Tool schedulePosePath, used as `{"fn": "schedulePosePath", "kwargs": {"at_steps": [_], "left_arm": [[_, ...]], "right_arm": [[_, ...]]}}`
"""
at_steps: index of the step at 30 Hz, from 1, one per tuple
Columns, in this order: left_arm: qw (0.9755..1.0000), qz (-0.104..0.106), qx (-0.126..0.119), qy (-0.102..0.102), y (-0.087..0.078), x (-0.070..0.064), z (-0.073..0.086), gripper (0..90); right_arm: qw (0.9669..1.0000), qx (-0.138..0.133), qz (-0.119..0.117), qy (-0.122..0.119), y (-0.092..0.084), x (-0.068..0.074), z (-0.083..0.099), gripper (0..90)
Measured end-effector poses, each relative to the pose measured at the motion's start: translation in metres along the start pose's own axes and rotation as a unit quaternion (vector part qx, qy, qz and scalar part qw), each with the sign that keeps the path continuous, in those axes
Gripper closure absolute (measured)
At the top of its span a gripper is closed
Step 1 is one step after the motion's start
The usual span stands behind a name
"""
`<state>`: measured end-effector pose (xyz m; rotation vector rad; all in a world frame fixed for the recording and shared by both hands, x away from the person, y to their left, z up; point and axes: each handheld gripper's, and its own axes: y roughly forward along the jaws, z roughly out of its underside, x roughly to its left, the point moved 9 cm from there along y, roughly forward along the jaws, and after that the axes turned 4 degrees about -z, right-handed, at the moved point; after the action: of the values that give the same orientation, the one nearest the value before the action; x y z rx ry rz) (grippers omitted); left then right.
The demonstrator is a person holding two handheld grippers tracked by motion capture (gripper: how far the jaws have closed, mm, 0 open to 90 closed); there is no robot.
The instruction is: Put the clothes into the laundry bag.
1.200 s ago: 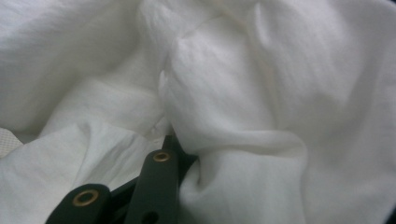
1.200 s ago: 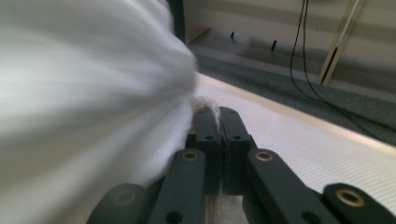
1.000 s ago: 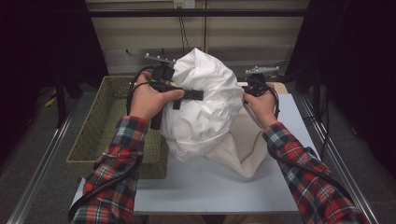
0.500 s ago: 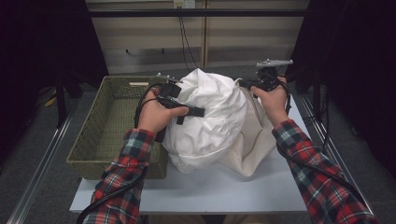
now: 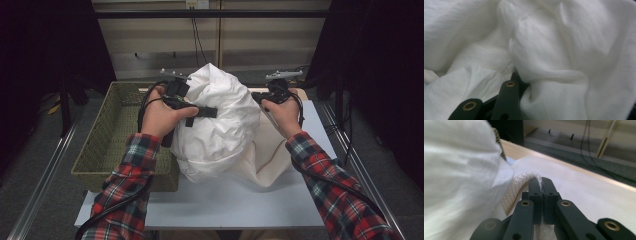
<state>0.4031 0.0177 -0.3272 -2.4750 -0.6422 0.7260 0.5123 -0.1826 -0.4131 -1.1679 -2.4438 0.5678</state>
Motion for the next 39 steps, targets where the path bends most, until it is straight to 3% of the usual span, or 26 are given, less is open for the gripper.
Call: {"fn": "schedulePosePath", "kwargs": {"at_steps": [3,4,6,11,15,16,22,27,28,30,34,35,36,38,39], "left_arm": [[1.0000,0.002,-0.008,-0.002,-0.007,-0.002,-0.004,69.0],[0.9999,0.002,-0.014,-0.002,-0.010,-0.003,-0.006,69.0],[0.9999,0.003,-0.017,0.000,-0.012,-0.003,-0.007,68.9],[0.9996,0.014,-0.023,0.001,-0.013,-0.013,-0.009,68.9],[0.9997,0.023,-0.009,0.008,0.000,-0.020,-0.002,68.9],[0.9995,0.029,0.004,0.009,0.010,-0.023,0.006,68.9],[0.9990,0.026,0.035,0.009,0.037,-0.024,0.024,68.9],[0.9984,-0.001,0.055,0.010,0.057,-0.015,0.036,69.1],[0.9978,-0.025,0.058,0.017,0.060,-0.007,0.036,69.2],[0.9973,-0.035,0.062,0.019,0.059,-0.005,0.035,69.3],[0.9950,-0.075,0.061,0.026,0.055,0.009,0.029,69.4],[0.9929,-0.097,0.064,0.026,0.052,0.018,0.028,69.5],[0.9918,-0.105,0.066,0.031,0.050,0.022,0.029,69.5],[0.9909,-0.112,0.068,0.030,0.047,0.027,0.031,69.5],[0.9917,-0.109,0.063,0.024,0.047,0.027,0.032,69.5]], "right_arm": [[0.9999,0.008,-0.011,-0.003,0.010,0.009,0.004,88.1],[0.9996,0.003,-0.027,0.008,0.015,0.016,0.003,88.1],[0.9996,0.008,-0.028,-0.005,0.018,0.020,0.002,88.0],[0.9991,0.013,-0.039,-0.010,0.019,0.025,0.000,87.6],[0.9989,0.017,-0.040,-0.019,0.014,0.024,-0.005,87.5],[0.9985,0.026,-0.038,-0.030,0.012,0.024,-0.006,87.5],[0.9985,0.021,-0.041,-0.029,0.001,0.022,-0.012,87.6],[0.9995,-0.008,-0.023,-0.023,-0.014,0.016,-0.023,87.7],[0.9995,-0.012,-0.019,-0.025,-0.018,0.014,-0.025,87.7],[0.9995,-0.019,-0.016,-0.021,-0.022,0.011,-0.027,87.7],[0.9994,-0.026,-0.012,-0.019,-0.030,0.006,-0.030,87.7],[0.9994,-0.026,-0.013,-0.018,-0.033,0.005,-0.031,87.7],[0.9994,-0.025,-0.011,-0.019,-0.036,0.004,-0.031,87.7],[0.9995,-0.022,-0.011,-0.018,-0.039,0.002,-0.030,87.7],[0.9995,-0.023,-0.010,-0.019,-0.041,0.001,-0.029,87.8]]}}
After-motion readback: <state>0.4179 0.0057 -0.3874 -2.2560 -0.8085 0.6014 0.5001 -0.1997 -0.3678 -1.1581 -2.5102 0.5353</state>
